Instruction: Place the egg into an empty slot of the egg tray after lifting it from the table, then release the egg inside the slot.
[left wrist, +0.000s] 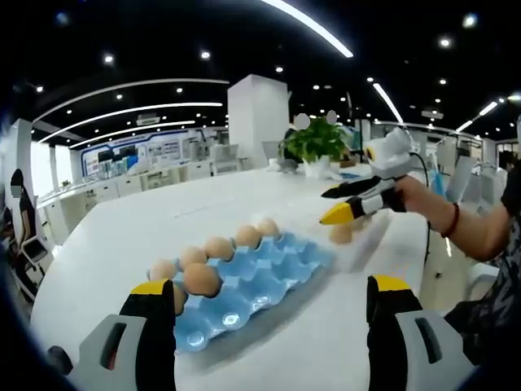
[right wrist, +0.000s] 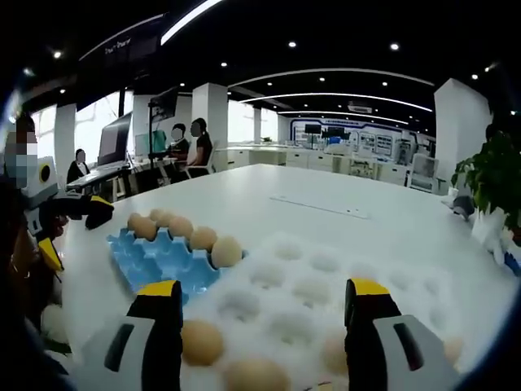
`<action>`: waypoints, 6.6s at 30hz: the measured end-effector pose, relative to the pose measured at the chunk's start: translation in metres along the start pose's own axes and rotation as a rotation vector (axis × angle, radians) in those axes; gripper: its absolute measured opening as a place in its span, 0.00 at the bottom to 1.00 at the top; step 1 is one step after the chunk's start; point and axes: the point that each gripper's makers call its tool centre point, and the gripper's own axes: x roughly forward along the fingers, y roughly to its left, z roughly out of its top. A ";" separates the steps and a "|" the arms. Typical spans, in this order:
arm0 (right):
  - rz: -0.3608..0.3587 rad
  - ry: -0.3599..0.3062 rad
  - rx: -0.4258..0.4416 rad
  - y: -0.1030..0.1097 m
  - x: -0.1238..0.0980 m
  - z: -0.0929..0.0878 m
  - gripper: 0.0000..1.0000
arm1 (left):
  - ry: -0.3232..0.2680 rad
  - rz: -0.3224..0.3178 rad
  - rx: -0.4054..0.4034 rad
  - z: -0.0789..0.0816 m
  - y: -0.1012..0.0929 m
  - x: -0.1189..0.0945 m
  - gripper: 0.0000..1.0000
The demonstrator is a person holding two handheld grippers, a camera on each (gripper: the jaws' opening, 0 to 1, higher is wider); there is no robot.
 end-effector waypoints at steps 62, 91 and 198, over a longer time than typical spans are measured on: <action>-0.239 0.102 0.197 -0.059 -0.026 -0.033 0.44 | 0.007 0.031 -0.025 -0.007 0.004 0.003 0.99; -0.404 0.219 0.248 -0.073 -0.031 -0.044 0.28 | 0.018 0.043 -0.017 -0.009 0.007 0.007 0.99; 0.052 -0.073 0.021 0.070 0.029 0.026 0.28 | 0.024 0.056 0.006 -0.008 0.012 -0.009 0.99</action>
